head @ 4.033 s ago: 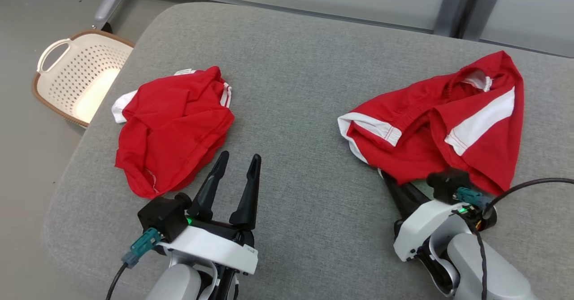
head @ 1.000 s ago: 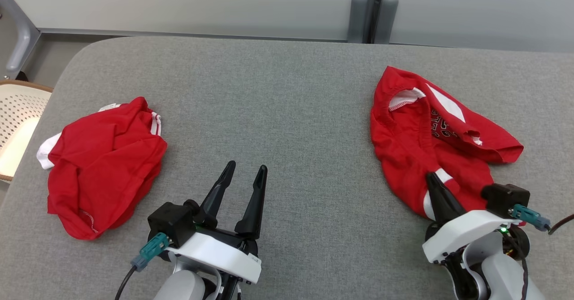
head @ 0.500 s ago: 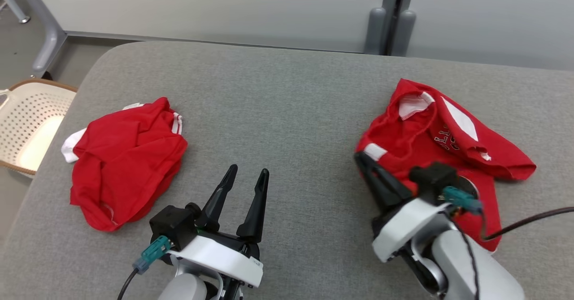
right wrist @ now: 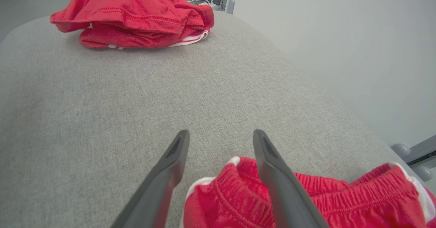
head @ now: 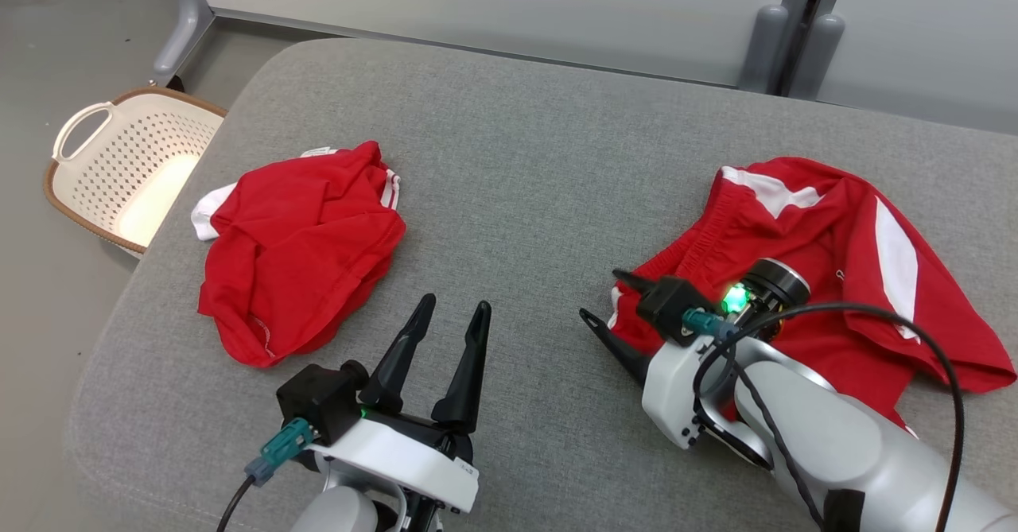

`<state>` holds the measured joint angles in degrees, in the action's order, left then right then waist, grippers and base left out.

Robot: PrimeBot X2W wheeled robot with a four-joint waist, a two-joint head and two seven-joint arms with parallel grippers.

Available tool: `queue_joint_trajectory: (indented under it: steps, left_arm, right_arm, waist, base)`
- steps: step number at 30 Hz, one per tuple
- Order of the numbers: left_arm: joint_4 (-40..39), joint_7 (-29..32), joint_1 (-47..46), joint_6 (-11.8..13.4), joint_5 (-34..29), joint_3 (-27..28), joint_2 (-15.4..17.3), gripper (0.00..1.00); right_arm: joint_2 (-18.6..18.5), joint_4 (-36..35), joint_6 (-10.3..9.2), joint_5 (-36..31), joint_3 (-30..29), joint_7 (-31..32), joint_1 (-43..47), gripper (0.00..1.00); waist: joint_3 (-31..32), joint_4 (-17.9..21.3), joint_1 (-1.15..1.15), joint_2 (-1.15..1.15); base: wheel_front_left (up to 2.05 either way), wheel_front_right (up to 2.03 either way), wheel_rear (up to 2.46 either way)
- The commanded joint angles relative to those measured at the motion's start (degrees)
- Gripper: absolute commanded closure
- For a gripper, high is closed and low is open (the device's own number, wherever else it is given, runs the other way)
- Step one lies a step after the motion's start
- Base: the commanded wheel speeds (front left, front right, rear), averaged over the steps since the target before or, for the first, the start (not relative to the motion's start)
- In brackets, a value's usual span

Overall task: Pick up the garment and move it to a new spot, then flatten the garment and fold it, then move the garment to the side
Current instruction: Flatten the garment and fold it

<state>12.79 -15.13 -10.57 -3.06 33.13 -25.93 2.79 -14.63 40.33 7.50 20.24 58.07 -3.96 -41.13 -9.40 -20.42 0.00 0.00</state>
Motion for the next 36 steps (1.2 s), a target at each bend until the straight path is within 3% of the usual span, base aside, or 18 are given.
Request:
queue_joint_trajectory:
  steps: [1,7,14,21,26,32,36]
  left_arm:
    - [-0.20,-0.03,-0.13,0.14,0.24,0.22,0.21,0.00]
    - [-0.35,-0.03,0.20,0.23,-0.86,1.94,0.21,0.00]
    - [-0.04,-0.02,0.37,-0.52,-2.85,4.49,0.21,0.00]
    - [1.26,-0.03,0.58,-1.61,-4.95,6.08,0.22,0.00]
    - [4.70,-0.03,0.09,-2.28,-7.64,6.93,0.25,0.00]
    - [12.54,-0.03,-2.12,-3.00,-9.90,7.16,0.22,0.00]
    - [17.93,-0.03,-4.61,-3.98,-8.14,6.42,0.27,0.00]
  right_arm:
    - [0.25,0.61,-0.01,0.75,-0.32,-0.74,-0.65,0.00]
    - [1.54,3.32,-0.01,5.89,-5.48,-6.40,0.44,0.00]
    - [-0.15,0.78,-0.01,8.80,-16.51,-10.83,6.36,0.00]
    - [-0.89,-7.13,-0.01,4.65,-32.80,-11.30,17.95,0.00]
    - [2.46,-11.44,0.00,0.35,-43.49,-11.32,26.37,0.00]
    - [5.76,-13.51,0.00,-2.44,-47.26,-11.34,29.58,0.00]
    - [6.84,-14.46,0.00,-4.12,-48.29,-11.33,29.75,0.00]
  waist:
    - [-0.05,0.04,0.00,0.00]
    - [0.82,3.24,0.00,0.00]
    - [2.49,9.23,0.00,0.00]
    - [3.50,14.34,0.00,0.00]
    - [3.30,17.16,0.00,0.00]
    - [2.85,19.13,0.00,0.00]
    - [2.60,19.86,0.00,0.00]
  base:
    - [0.00,0.00,0.00]
    - [0.00,0.00,0.00]
    - [0.00,0.00,0.00]
    - [0.00,0.00,0.00]
    - [0.00,0.00,0.00]
    - [0.00,0.00,0.00]
    - [0.00,0.00,0.00]
